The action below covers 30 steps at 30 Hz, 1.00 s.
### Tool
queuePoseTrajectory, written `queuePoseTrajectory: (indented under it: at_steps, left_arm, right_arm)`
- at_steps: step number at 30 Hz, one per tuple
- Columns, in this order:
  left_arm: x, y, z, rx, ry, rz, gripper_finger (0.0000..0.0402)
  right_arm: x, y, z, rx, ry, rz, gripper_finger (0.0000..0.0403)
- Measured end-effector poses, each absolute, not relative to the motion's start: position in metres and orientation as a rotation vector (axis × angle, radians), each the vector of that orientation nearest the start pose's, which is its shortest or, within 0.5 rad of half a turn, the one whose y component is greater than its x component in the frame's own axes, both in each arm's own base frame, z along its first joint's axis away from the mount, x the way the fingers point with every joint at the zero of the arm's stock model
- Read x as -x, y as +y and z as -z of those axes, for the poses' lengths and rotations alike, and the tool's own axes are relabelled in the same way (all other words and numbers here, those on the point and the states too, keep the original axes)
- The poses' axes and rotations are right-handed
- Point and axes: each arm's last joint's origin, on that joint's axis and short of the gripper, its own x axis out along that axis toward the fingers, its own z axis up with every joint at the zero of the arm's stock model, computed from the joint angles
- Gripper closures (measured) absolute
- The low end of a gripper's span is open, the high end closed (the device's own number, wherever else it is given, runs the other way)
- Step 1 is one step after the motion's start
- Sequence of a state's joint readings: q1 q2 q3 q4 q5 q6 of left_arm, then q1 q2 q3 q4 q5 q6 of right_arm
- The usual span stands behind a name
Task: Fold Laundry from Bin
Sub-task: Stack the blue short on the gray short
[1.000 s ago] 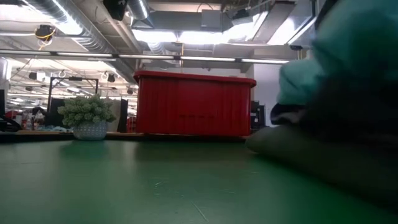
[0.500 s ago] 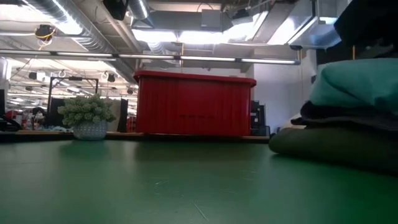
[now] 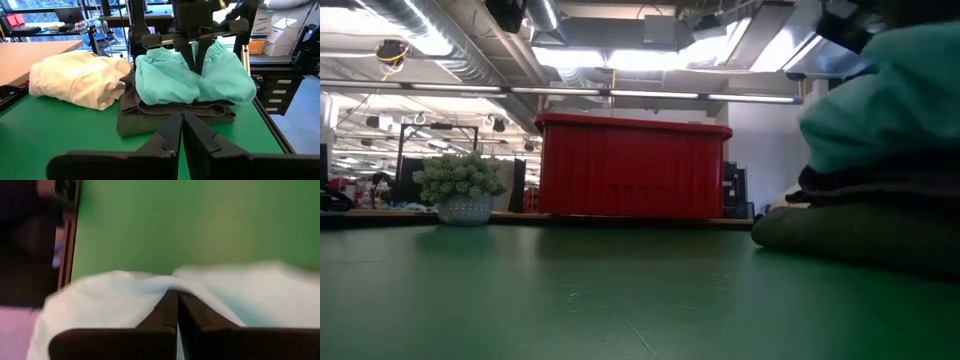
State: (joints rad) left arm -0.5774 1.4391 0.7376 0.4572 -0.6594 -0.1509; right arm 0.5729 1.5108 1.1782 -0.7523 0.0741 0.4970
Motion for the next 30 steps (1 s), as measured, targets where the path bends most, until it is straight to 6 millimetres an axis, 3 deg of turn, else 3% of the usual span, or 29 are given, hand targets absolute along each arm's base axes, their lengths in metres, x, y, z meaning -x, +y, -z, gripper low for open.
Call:
queuePoseTrajectory:
  at_steps: [3,7,17,23,30]
  left_arm:
    - [-0.260,-0.148,-0.231,0.008,0.192,-0.096,0.0389]
    - [-0.260,-0.148,-0.231,0.008,0.192,-0.096,0.0389]
    - [-0.260,-0.149,-0.231,0.006,0.195,-0.090,0.0389]
    - [-0.260,-0.149,-0.230,0.007,0.203,-0.070,0.0389]
    - [-0.260,-0.149,-0.230,0.008,0.207,-0.070,0.0389]
  right_arm:
    - [-0.267,0.159,-0.259,-0.081,1.022,-0.192,0.0403]
    - [-0.284,0.150,-0.247,-0.064,1.027,-0.175,0.0403]
    - [-0.319,0.127,-0.175,-0.052,1.295,-0.149,0.0403]
    - [-0.314,0.122,-0.149,-0.026,1.476,-0.100,0.0403]
    - [-0.298,0.129,-0.149,0.007,1.592,-0.058,0.0403]
